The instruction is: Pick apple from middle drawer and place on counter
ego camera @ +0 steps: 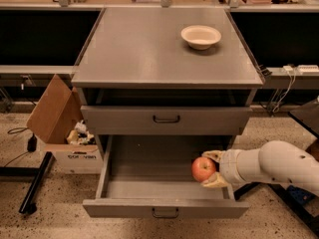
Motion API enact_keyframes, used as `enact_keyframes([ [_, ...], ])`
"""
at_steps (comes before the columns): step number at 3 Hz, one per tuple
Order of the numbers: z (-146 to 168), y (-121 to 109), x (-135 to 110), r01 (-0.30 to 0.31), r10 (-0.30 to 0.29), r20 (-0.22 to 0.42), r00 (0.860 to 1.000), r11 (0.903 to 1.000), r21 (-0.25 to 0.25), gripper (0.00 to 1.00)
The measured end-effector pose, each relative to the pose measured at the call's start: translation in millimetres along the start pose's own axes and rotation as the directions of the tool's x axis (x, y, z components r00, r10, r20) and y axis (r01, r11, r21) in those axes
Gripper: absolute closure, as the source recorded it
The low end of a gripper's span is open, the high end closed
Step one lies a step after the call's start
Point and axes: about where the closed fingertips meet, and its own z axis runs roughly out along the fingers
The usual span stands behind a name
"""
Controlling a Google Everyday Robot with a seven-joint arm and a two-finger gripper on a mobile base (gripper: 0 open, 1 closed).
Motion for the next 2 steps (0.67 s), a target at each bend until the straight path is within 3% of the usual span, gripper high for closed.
enact_keyframes([
  [1,-28.0,-0.3,-26.2,0.064,-0.065,0.024,0.998,0.9972,0.038,1.00],
  [2,-29.9,0.1,-27.2,0.078,-0.080,0.026,0.996,0.9960,0.043,1.00],
])
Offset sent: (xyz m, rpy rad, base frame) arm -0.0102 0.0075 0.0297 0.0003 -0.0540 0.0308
